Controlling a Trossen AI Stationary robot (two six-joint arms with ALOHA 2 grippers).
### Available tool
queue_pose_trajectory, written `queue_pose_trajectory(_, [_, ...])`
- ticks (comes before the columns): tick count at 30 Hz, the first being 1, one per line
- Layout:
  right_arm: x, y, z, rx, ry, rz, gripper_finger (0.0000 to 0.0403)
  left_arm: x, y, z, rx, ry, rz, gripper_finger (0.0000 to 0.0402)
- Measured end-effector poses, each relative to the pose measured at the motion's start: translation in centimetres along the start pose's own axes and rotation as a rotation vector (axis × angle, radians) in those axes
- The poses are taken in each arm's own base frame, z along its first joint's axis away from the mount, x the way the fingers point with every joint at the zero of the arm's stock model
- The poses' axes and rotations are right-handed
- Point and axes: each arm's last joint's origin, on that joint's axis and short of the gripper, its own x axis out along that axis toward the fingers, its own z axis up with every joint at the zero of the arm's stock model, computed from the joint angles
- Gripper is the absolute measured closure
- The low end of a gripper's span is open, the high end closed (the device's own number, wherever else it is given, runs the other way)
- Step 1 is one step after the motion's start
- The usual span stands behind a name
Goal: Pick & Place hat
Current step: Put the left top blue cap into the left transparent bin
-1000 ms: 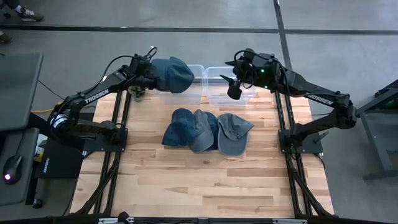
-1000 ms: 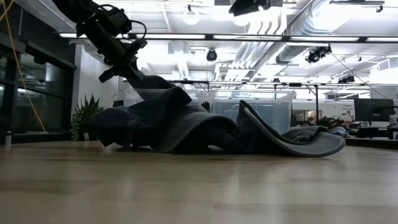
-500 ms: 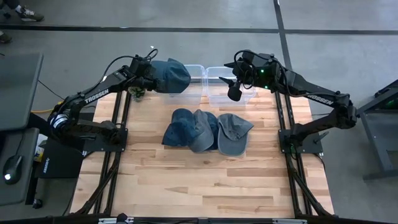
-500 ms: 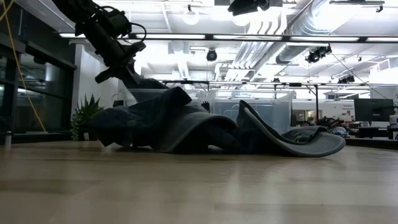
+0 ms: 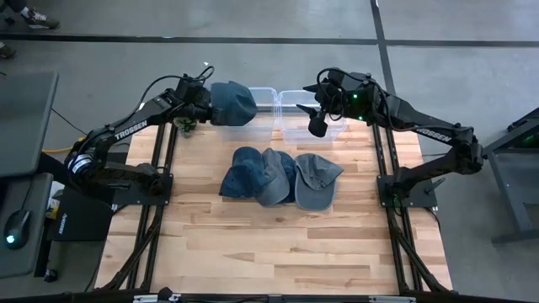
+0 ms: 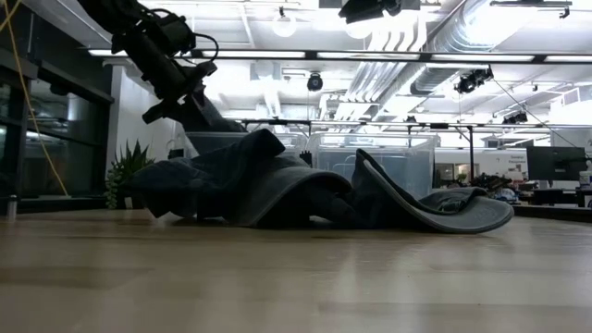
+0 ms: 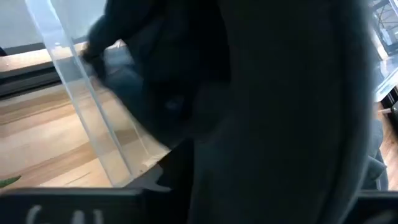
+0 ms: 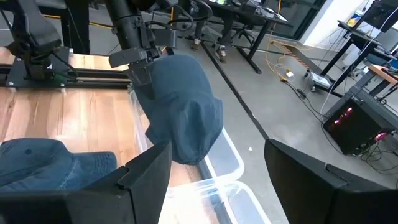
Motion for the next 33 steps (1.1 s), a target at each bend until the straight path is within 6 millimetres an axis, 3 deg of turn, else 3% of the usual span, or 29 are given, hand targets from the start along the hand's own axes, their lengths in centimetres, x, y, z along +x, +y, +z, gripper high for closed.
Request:
queue_pose_trajectory(5, [0.0, 0.0, -0.1, -0.003, 0.012, 0.004, 0.0151, -0.2, -0.2, 0.4, 0.011, -0.042, -0.016, 0.0225])
queue_pose_trajectory(11, [0.0, 0.1, -0.2, -0.01, 0.022, 0.007, 0.0151, -1.8, -0.7, 0.9, 0.031, -0.143, -0.005, 0.0188])
queue_pose_trajectory(20, [0.0, 0.1, -0.2, -0.012, 0.022, 0.006, 0.0151, -4.5, -1.9, 3.1, 0.053, -0.261, 0.115, 0.0183])
queue_pose_trajectory(33, [0.0, 0.1, -0.2, -0.013, 0.022, 0.006, 0.0151, -4.9, -2.4, 3.6, 0.088, -0.278, 0.051, 0.0192])
